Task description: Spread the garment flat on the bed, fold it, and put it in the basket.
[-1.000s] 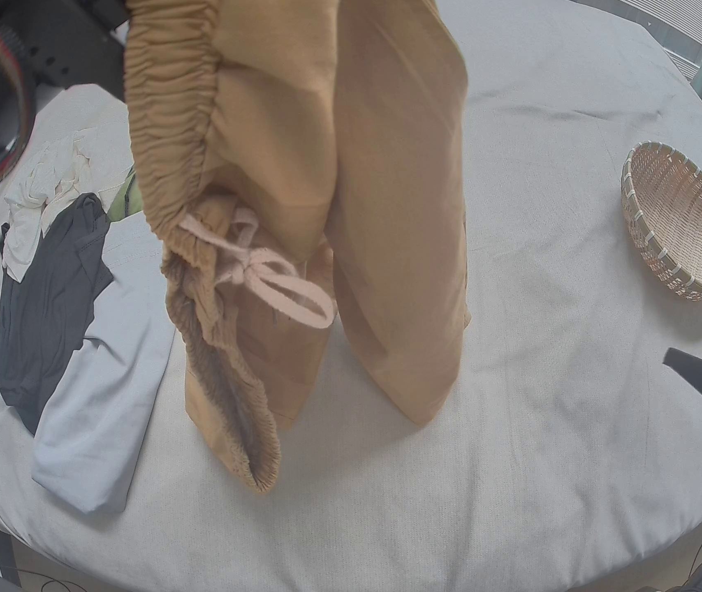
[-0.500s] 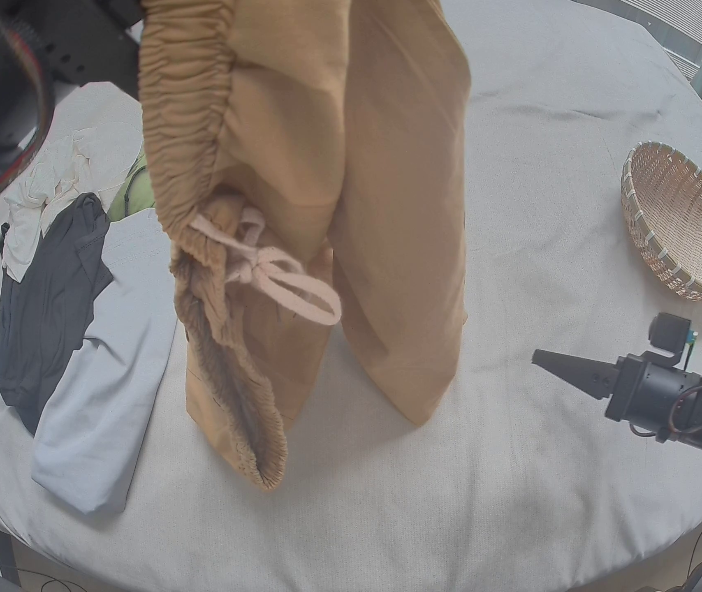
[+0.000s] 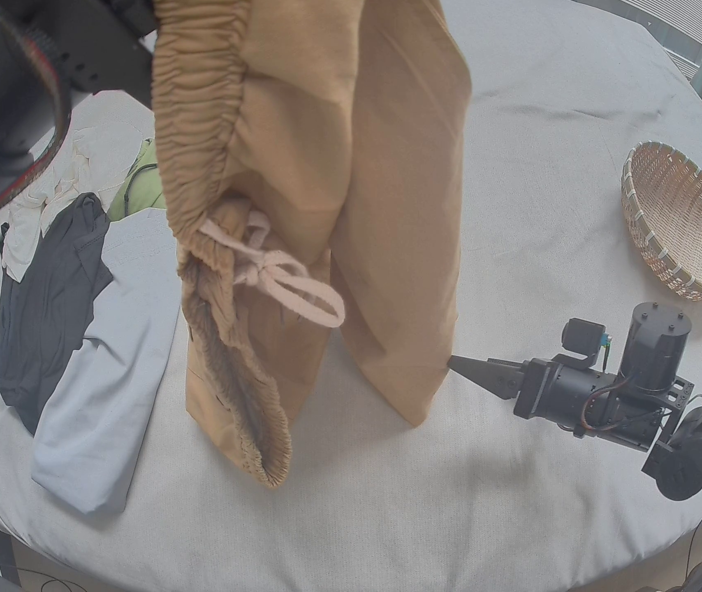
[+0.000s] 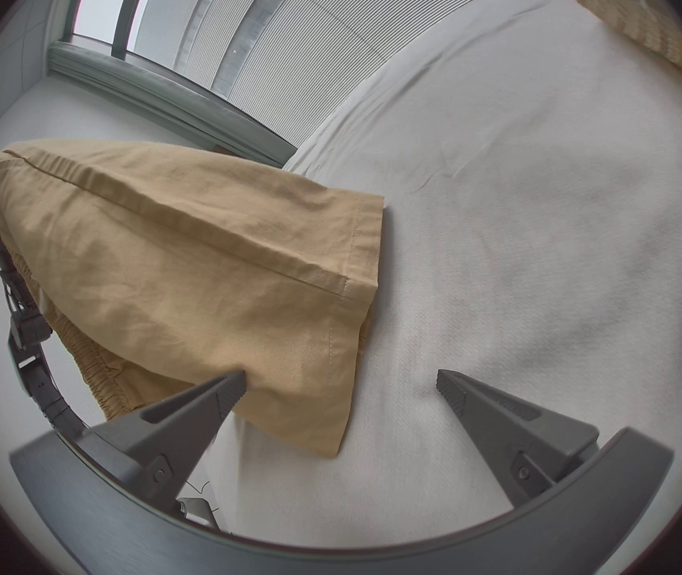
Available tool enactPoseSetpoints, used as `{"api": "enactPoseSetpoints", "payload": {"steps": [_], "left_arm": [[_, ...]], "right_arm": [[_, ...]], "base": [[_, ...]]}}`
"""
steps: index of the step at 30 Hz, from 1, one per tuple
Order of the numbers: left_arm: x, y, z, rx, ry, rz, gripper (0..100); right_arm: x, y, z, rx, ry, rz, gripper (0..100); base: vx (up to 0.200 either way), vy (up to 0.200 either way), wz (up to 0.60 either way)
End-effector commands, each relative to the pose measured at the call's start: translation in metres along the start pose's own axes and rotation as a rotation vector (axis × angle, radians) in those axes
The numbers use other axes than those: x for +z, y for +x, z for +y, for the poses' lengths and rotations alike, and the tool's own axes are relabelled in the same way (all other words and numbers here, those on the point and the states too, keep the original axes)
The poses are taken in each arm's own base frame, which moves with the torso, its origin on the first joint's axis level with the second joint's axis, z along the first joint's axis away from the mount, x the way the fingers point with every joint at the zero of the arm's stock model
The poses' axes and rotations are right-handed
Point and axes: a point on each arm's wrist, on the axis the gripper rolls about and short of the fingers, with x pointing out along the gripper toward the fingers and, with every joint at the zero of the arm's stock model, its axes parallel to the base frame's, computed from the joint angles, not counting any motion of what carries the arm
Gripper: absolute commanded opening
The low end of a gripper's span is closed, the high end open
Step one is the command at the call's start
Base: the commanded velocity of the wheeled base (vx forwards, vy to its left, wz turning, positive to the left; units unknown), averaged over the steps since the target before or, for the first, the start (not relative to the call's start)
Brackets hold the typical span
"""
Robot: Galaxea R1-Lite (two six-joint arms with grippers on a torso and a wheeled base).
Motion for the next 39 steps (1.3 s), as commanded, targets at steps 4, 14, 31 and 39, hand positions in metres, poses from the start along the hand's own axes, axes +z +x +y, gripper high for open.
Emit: {"api": "enactPoseSetpoints", "payload": {"steps": [4, 14, 31, 39], "left_arm": [[-0.001, 0.0, 0.0, -0.005, 0.003, -0.003, 0], [-0.005, -0.004, 0.002, 0.003, -0.002, 0.003, 0], [-0.003, -0.006, -0.001, -0.008, 0.006, -0.007, 0], [-0.004, -0.007, -0.001, -0.006, 0.005, -0.005, 0]], "right_arm": [[0.002, 0.027, -0.004, 0.037, -0.016, -0.032, 100], [0.006, 0.042, 0.001, 0.121, -0.052, -0.12, 100], [0.005, 0.06, -0.01, 0.132, -0.079, -0.134, 100], [0.006, 0.065, -0.006, 0.176, -0.121, -0.191, 0]], "base": [[0.0, 0.0, 0.0], [0.0, 0.0, 0.0], [0.0, 0.0, 0.0], [0.0, 0.0, 0.0]]}}
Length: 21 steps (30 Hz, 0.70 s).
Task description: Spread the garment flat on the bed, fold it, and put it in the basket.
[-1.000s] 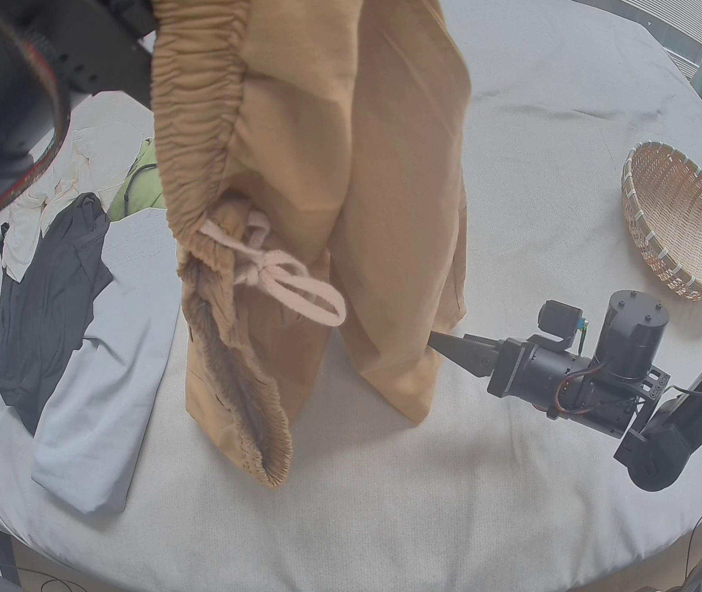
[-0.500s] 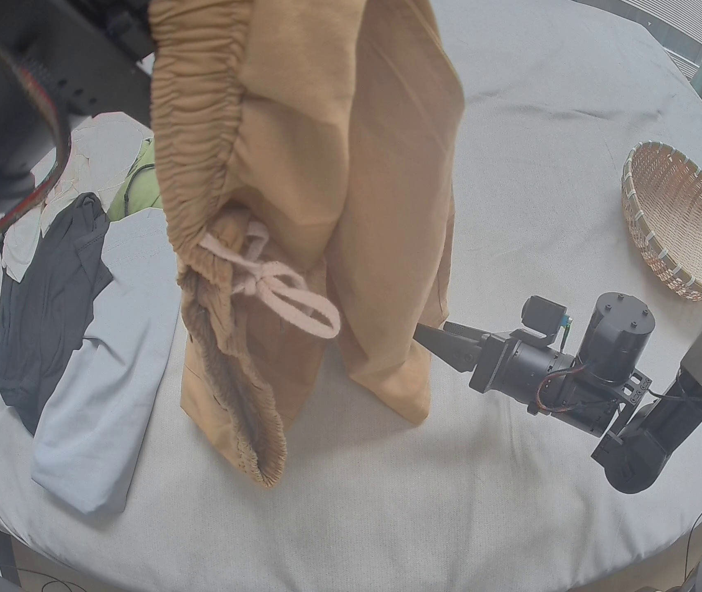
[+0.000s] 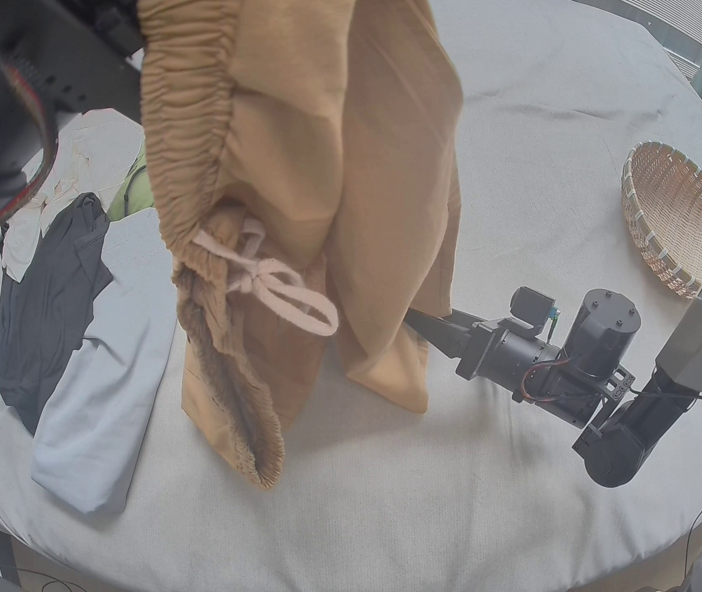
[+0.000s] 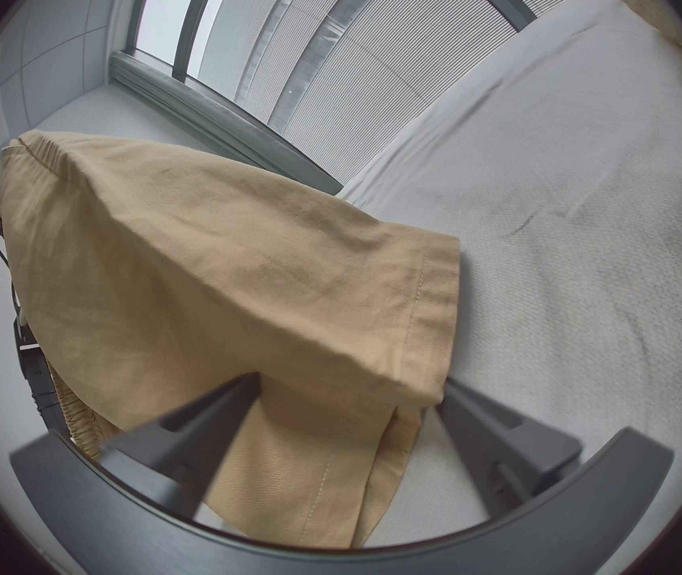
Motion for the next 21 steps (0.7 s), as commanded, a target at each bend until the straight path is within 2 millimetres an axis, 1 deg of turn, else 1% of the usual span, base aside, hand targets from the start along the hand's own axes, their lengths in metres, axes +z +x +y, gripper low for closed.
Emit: {"api": "enactPoseSetpoints", "payload": {"steps": [1, 2, 5, 8, 10, 11, 12, 14, 15, 18, 21], "left_arm": [[-0.001, -0.001, 0.0, 0.001, -0.001, 0.001, 0], [-0.001, -0.001, 0.0, 0.001, -0.001, 0.001, 0], [-0.001, -0.002, 0.001, 0.009, -0.003, 0.001, 0], [-0.001, -0.002, 0.002, 0.011, 0.0, -0.001, 0], [-0.001, -0.003, 0.002, 0.013, -0.001, -0.003, 0], [-0.001, -0.003, 0.002, 0.013, -0.001, -0.003, 0], [0.001, -0.004, 0.001, 0.014, 0.003, -0.008, 0], [0.004, -0.005, -0.003, 0.004, 0.01, -0.018, 0], [0.005, -0.005, -0.003, 0.003, 0.011, -0.019, 0], [0.009, -0.004, -0.006, -0.005, 0.018, -0.031, 0], [0.011, -0.004, -0.005, 0.001, 0.023, -0.036, 0]], "right_arm": [[-0.004, 0.0, -0.001, -0.003, -0.017, 0.011, 0], [-0.004, 0.0, -0.001, -0.003, -0.017, 0.011, 0], [-0.001, -0.011, 0.004, -0.01, -0.024, 0.017, 0], [0.006, -0.022, 0.011, -0.01, -0.036, 0.008, 0], [0.013, -0.035, 0.016, -0.013, -0.053, -0.003, 0], [0.013, -0.035, 0.016, -0.013, -0.053, -0.003, 0], [0.019, -0.046, 0.022, -0.017, -0.067, -0.012, 0], [0.029, -0.063, 0.029, -0.021, -0.082, -0.035, 0], [0.031, -0.066, 0.032, -0.018, -0.085, -0.043, 0], [0.052, -0.098, 0.052, 0.003, -0.11, -0.117, 0], [0.069, -0.124, 0.065, 0.011, -0.136, -0.189, 0]], "base": [[0.0, 0.0, 0.0], [0.0, 0.0, 0.0], [0.0, 0.0, 0.0], [0.0, 0.0, 0.0], [0.0, 0.0, 0.0], [0.0, 0.0, 0.0], [0.0, 0.0, 0.0], [0.0, 0.0, 0.0], [0.0, 0.0, 0.0], [0.0, 0.0, 0.0], [0.0, 0.0, 0.0]]}}
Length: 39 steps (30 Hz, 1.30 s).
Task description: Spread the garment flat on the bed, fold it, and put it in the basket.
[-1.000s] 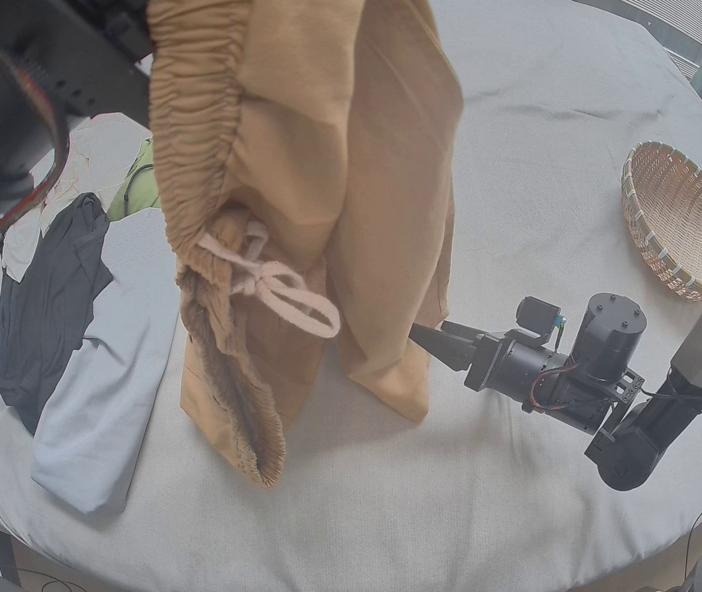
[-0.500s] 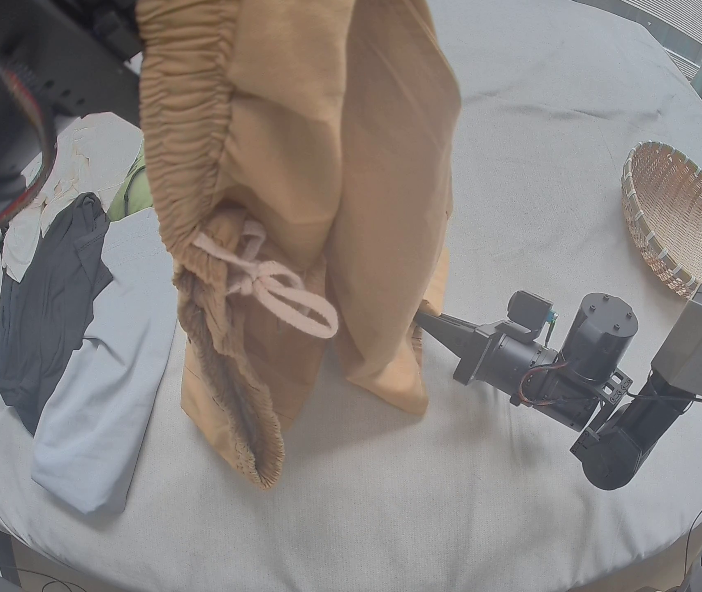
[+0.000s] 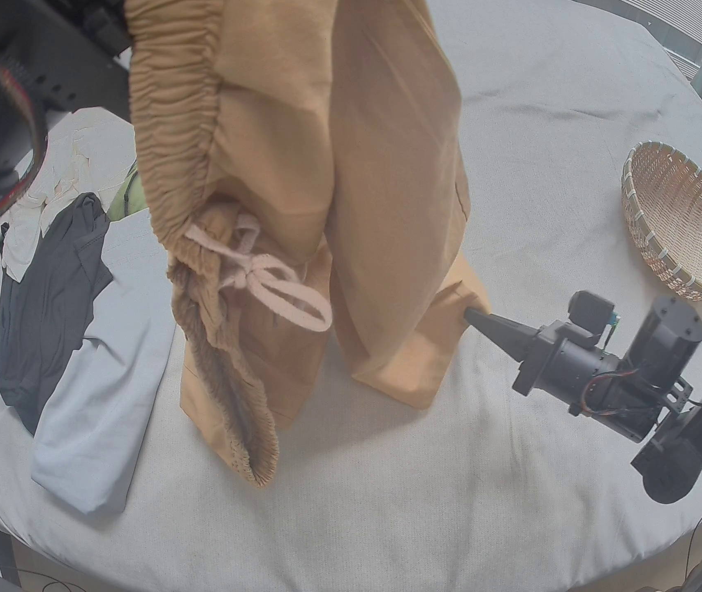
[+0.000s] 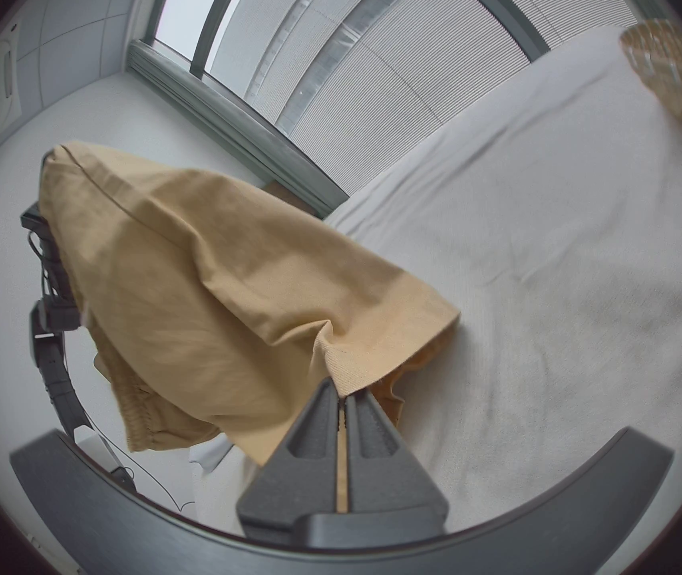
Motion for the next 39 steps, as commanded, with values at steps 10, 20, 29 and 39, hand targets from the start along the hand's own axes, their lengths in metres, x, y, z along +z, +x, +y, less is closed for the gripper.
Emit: {"api": "enactPoseSetpoints", "payload": {"steps": [10, 20, 29, 39], "left_arm": [[0.024, 0.0, 0.0, 0.04, 0.038, -0.063, 0], [0.005, -0.018, 0.055, 0.295, -0.116, -0.049, 0], [-0.048, -0.046, 0.094, 0.422, -0.205, 0.038, 0], [-0.07, -0.083, 0.127, 0.506, -0.189, -0.014, 0]], "right_arm": [[0.093, -0.13, 0.061, 0.014, -0.054, -0.349, 0], [0.112, -0.167, 0.076, -0.059, -0.017, -0.292, 0], [0.087, -0.141, 0.026, -0.227, 0.116, -0.117, 0], [0.028, -0.132, -0.014, -0.32, 0.201, 0.162, 0]], "base": [[0.0, 0.0, 0.0], [0.0, 0.0, 0.0], [0.0, 0.0, 0.0], [0.0, 0.0, 0.0]]}}
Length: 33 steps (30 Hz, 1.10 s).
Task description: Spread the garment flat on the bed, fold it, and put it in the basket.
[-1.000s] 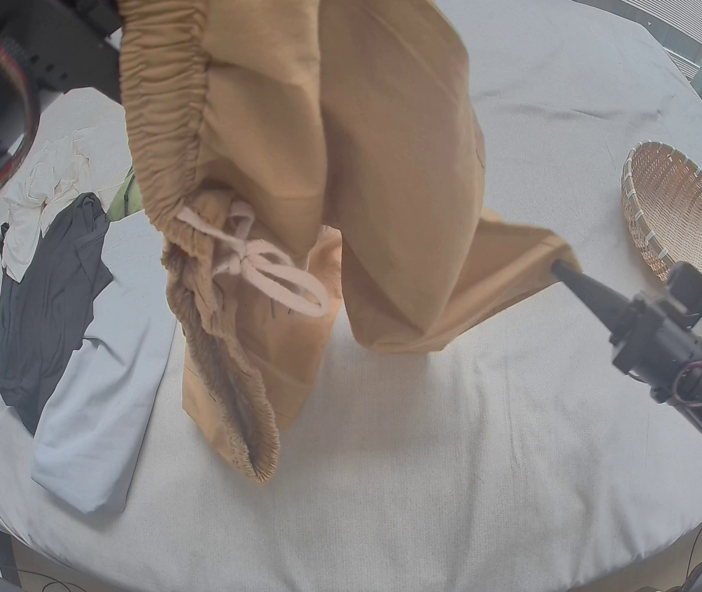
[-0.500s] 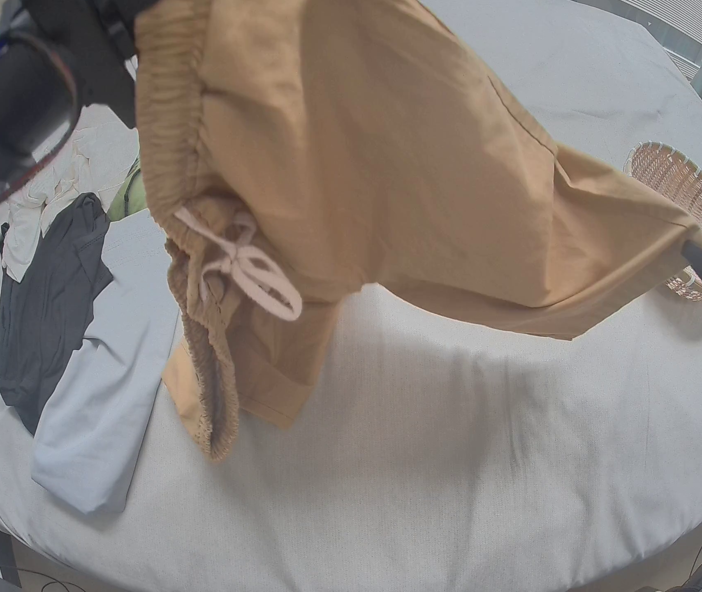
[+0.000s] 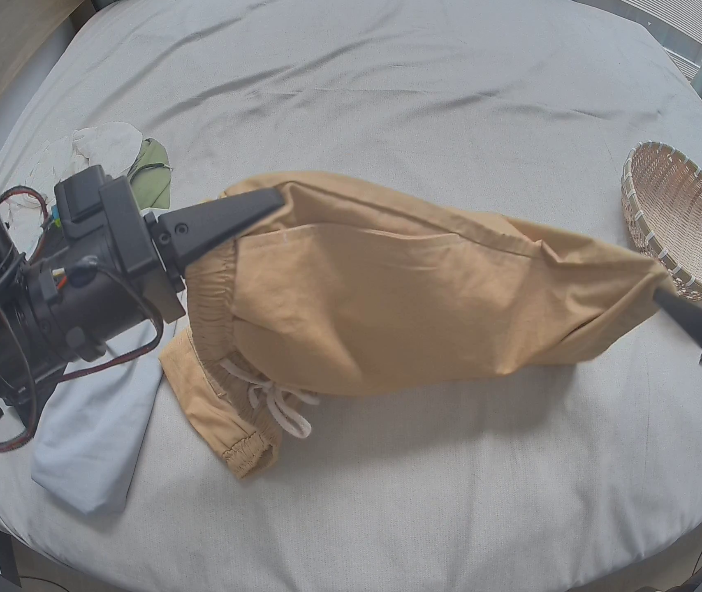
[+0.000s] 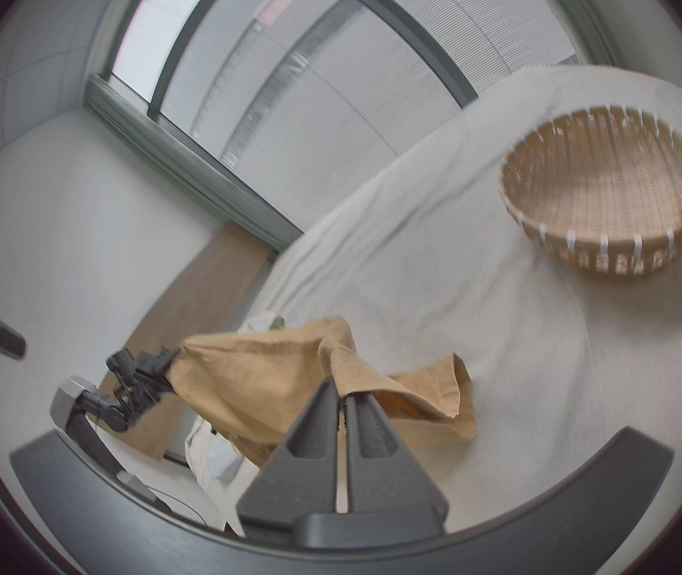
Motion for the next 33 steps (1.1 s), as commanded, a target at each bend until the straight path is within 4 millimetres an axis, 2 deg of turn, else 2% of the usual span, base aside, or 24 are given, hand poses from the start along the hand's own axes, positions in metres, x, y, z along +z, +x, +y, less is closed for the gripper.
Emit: {"api": "enactPoseSetpoints", "payload": {"steps": [1, 10, 12, 16, 17, 22, 33], "left_arm": [[-0.01, -0.013, 0.031, 0.081, -0.023, -0.005, 0], [-0.02, -0.024, 0.033, 0.052, -0.05, -0.022, 0], [-0.03, -0.031, 0.038, 0.06, -0.061, 0.004, 0], [-0.03, -0.033, 0.038, 0.03, -0.05, -0.007, 0], [-0.03, -0.033, 0.038, 0.03, -0.05, -0.007, 0], [-0.029, -0.036, 0.038, 0.03, -0.045, -0.019, 0], [-0.029, -0.035, 0.037, 0.023, -0.044, -0.014, 0]], "right_arm": [[-0.034, 0.011, -0.028, -0.089, 0.069, 0.173, 0], [-0.043, 0.012, -0.033, -0.096, 0.095, 0.216, 0], [-0.045, 0.013, -0.035, -0.102, 0.101, 0.228, 0], [-0.046, 0.014, -0.036, -0.099, 0.109, 0.241, 0], [-0.046, 0.014, -0.036, -0.099, 0.109, 0.241, 100], [-0.044, 0.016, -0.036, -0.073, 0.1, 0.233, 100], [-0.039, 0.039, -0.046, -0.011, 0.045, 0.137, 100]], "base": [[0.0, 0.0, 0.0], [0.0, 0.0, 0.0], [0.0, 0.0, 0.0], [0.0, 0.0, 0.0], [0.0, 0.0, 0.0], [0.0, 0.0, 0.0], [0.0, 0.0, 0.0]]}}
